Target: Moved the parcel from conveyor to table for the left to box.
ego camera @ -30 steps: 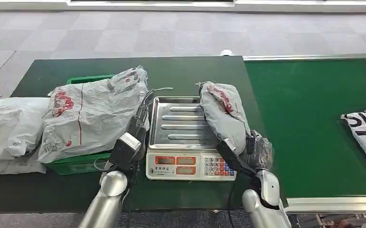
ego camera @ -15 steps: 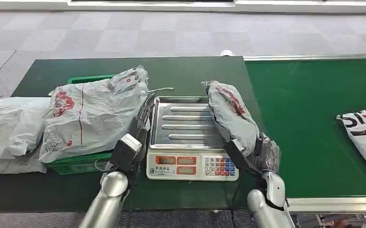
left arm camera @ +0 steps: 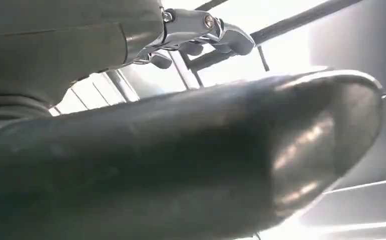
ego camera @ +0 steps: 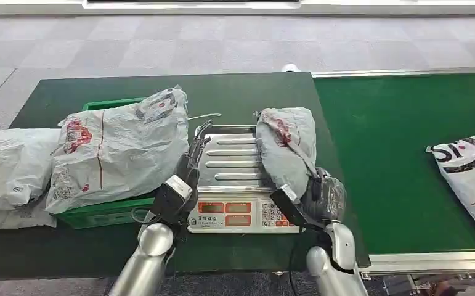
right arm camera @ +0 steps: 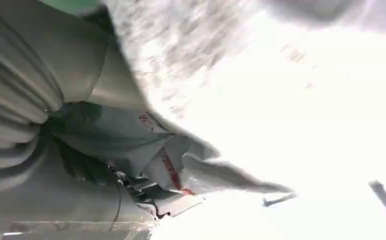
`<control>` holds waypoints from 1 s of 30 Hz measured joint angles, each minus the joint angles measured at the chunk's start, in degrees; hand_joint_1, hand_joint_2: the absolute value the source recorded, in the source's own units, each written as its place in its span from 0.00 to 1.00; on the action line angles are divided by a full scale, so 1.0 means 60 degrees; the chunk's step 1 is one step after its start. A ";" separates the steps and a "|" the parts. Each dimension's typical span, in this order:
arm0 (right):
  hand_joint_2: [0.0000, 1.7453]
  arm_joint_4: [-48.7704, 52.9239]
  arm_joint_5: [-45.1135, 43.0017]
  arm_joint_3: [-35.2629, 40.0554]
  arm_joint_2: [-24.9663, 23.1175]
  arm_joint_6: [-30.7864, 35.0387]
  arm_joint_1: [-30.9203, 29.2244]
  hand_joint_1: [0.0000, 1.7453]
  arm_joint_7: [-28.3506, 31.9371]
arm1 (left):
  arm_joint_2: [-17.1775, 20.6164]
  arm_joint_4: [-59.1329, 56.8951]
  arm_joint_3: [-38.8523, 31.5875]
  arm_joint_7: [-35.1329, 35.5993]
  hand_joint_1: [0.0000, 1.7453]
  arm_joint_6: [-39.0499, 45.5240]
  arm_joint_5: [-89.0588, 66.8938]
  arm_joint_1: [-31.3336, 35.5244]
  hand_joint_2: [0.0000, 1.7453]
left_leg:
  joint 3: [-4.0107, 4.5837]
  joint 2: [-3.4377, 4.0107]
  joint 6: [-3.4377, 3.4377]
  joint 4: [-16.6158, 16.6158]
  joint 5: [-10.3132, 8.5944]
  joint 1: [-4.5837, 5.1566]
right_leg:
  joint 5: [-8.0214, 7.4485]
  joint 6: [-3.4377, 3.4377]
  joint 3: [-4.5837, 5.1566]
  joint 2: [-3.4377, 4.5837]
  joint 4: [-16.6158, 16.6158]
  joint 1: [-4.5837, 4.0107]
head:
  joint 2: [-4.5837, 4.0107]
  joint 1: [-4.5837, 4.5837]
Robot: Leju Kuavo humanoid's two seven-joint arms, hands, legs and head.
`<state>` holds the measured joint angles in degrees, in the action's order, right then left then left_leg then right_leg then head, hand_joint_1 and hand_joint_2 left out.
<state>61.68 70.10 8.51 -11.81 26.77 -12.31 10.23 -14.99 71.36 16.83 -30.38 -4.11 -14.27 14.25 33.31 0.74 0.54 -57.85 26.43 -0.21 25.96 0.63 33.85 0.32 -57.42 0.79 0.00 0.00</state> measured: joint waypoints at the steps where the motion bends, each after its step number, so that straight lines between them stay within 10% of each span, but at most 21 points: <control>1: 1.00 -0.0072 0.0007 0.0307 -0.0184 0.0004 -0.0122 1.00 -0.0059 | -0.0018 0.0025 0.0004 0.0004 0.00 0.0022 0.0000 -0.0003 0.00 | -0.0002 -0.0002 0.0013 0.0000 -0.0009 0.0000 | -0.0001 -0.0002 0.0007 -0.0001 -0.0001 0.0000 | 0.0000 -0.0004; 26: 1.00 -0.0892 0.0037 0.2560 -0.0819 -0.0098 -0.1005 1.00 -0.0725 | -0.0033 0.0565 0.0015 0.0171 0.00 0.0171 -0.0186 -0.0374 0.00 | 0.0032 -0.0089 0.0029 0.0000 -0.0022 -0.0003 | 0.0007 -0.0009 0.0012 -0.0065 -0.0011 -0.0002 | -0.0004 0.0000; 28: 1.00 -0.0903 0.0175 0.2607 -0.0812 -0.0106 -0.1004 0.04 -0.0984 | -0.0022 0.0649 0.0015 0.0178 0.00 0.0171 -0.0197 -0.0415 0.00 | 0.0032 -0.0089 0.0029 0.0000 -0.0022 -0.0003 | 0.0007 -0.0009 0.0013 -0.0065 -0.0012 -0.0001 | -0.0004 0.0000; 30: 1.00 -0.0932 0.0226 0.2633 -0.0797 -0.0201 -0.1007 0.00 -0.1210 | -0.0011 0.0721 0.0015 0.0200 0.00 0.0182 -0.0204 -0.0485 0.00 | 0.0032 -0.0089 0.0029 0.0000 -0.0022 -0.0003 | 0.0007 -0.0009 0.0013 -0.0065 -0.0011 -0.0001 | 0.0000 0.0000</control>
<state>56.08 71.45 24.30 -16.59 25.57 -18.35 2.97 -15.06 75.69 16.92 -29.18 -3.02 -15.50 11.34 33.50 0.21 0.71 -57.85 26.30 -0.22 26.00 0.57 33.93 -0.07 -57.49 0.79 0.00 0.00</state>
